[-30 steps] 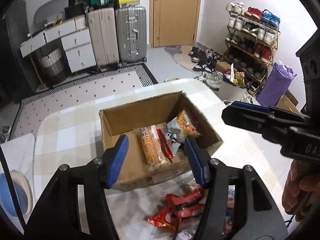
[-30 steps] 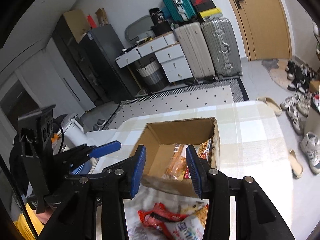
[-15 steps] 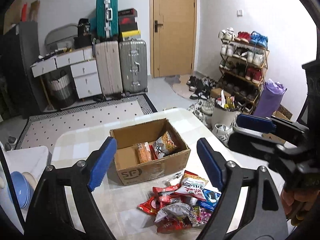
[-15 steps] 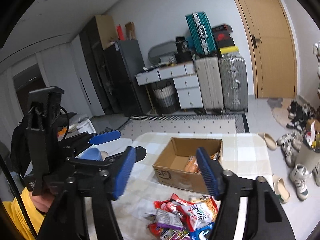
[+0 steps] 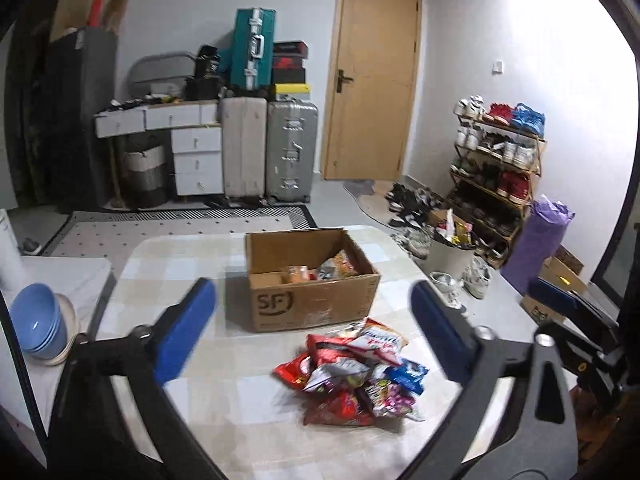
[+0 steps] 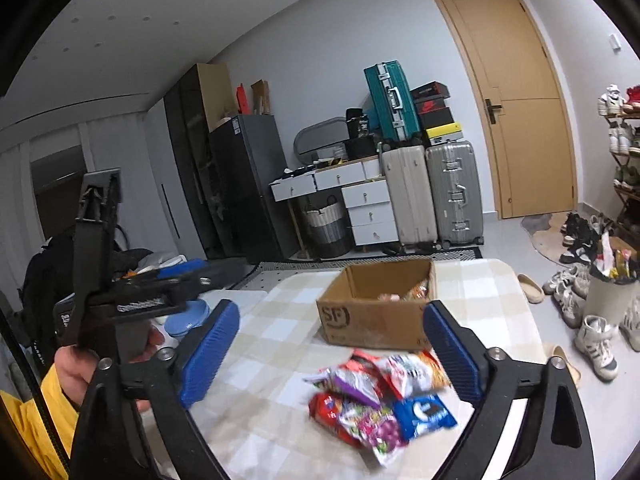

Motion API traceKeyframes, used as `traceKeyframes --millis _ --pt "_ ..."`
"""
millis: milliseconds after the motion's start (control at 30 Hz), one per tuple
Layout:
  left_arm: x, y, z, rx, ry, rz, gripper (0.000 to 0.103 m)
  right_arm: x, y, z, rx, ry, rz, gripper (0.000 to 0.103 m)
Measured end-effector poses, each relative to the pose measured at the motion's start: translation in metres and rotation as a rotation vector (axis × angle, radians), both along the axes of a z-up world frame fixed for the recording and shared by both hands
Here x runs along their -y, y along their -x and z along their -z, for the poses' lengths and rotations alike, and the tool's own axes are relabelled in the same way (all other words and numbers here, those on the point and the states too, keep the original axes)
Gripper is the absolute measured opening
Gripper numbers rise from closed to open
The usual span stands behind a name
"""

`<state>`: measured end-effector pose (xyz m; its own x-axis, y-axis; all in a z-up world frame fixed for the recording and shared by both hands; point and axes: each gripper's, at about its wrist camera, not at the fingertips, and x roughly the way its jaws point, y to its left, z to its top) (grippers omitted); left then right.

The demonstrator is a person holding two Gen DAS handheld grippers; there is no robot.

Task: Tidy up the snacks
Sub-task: 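Withdraw both grippers from the box back toward the snack pile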

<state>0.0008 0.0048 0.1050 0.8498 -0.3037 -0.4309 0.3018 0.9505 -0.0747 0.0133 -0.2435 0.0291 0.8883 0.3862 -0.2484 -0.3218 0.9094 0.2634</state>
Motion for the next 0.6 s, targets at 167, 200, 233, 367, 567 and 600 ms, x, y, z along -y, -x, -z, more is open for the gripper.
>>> traceKeyframes --millis 167,200,233,367,567,600 --pt "-0.012 0.028 0.038 0.013 -0.011 -0.01 0.102 0.004 0.012 0.031 -0.025 -0.001 0.033 0.099" --pt "-0.012 0.029 0.046 0.006 -0.013 -0.009 0.102 0.005 0.011 0.038 -0.034 0.001 0.036 0.099" --pt "-0.014 0.034 0.059 -0.013 -0.018 -0.001 0.102 0.005 0.011 0.044 -0.043 0.002 0.035 0.099" --pt "-0.017 0.022 0.115 -0.122 -0.037 0.009 0.102 0.007 0.004 0.071 -0.096 -0.003 0.034 0.099" --pt "-0.011 -0.003 0.175 -0.269 -0.044 0.006 0.102 0.006 -0.007 0.104 -0.174 -0.042 0.021 0.099" --pt "-0.01 -0.007 0.18 -0.278 -0.042 0.006 0.102 0.005 -0.009 0.107 -0.179 -0.045 0.018 0.099"
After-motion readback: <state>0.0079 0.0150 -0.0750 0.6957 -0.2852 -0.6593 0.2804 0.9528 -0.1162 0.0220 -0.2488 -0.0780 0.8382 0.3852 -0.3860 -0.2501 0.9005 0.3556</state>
